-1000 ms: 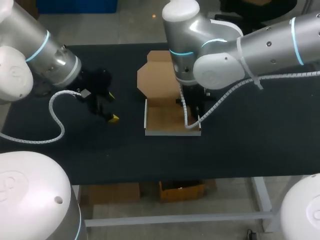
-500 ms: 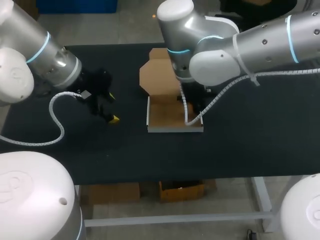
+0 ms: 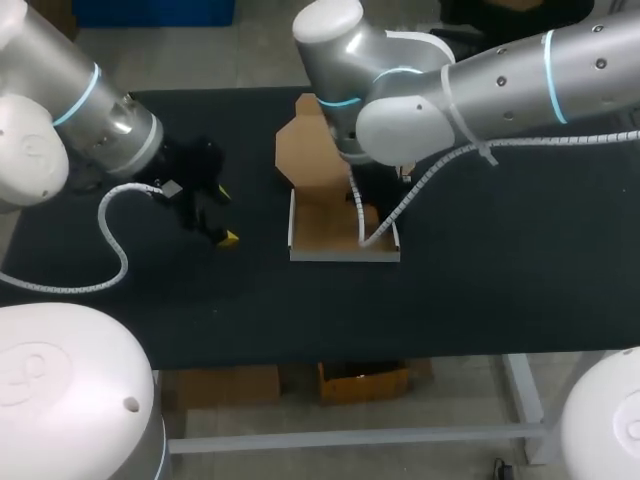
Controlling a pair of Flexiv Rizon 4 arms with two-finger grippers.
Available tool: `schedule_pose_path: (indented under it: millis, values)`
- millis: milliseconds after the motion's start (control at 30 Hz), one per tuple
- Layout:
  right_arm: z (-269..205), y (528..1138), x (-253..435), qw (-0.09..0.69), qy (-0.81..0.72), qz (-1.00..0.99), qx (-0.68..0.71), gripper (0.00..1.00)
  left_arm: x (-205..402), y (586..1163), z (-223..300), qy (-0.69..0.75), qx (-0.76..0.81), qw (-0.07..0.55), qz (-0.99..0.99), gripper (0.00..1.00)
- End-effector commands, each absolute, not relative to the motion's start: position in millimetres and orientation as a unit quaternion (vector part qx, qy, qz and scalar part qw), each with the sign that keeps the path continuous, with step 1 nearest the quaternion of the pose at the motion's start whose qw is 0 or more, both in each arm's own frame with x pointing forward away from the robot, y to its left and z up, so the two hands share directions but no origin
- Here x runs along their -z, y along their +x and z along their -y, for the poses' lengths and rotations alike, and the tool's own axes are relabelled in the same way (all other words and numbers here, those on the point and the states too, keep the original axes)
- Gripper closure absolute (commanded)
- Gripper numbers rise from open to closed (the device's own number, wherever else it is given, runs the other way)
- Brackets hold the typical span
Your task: Assemble the packaging by folding the flat box into shape, placing the metal phone stand inside, and closing the box properly
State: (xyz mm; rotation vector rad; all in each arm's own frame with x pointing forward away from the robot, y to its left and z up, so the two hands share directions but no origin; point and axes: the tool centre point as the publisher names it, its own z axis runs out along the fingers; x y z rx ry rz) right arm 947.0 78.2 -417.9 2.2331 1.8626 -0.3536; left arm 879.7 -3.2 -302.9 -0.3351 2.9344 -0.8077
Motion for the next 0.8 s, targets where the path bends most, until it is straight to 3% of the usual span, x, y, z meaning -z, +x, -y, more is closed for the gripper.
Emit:
schedule_pose_path:
  millis: [33, 300, 800]
  values:
    - [-87.2, 944.0, 423.7, 0.17, 0.785, -0.57, 0.174, 1.0, 303.0, 879.6, 3.6, -0.109, 0.262, 0.04, -0.958, 0.0]
    - [-88.7, 944.1, 422.8, 0.21, 0.802, -0.519, 0.209, 1.0, 303.0, 879.6, 3.6, -0.109, 0.262, 0.04, -0.958, 0.0]
    - [-81.0, 943.5, 422.1, 0.213, 0.825, -0.483, 0.203, 1.0, 303.0, 879.6, 3.6, -0.109, 0.262, 0.04, -0.958, 0.0]
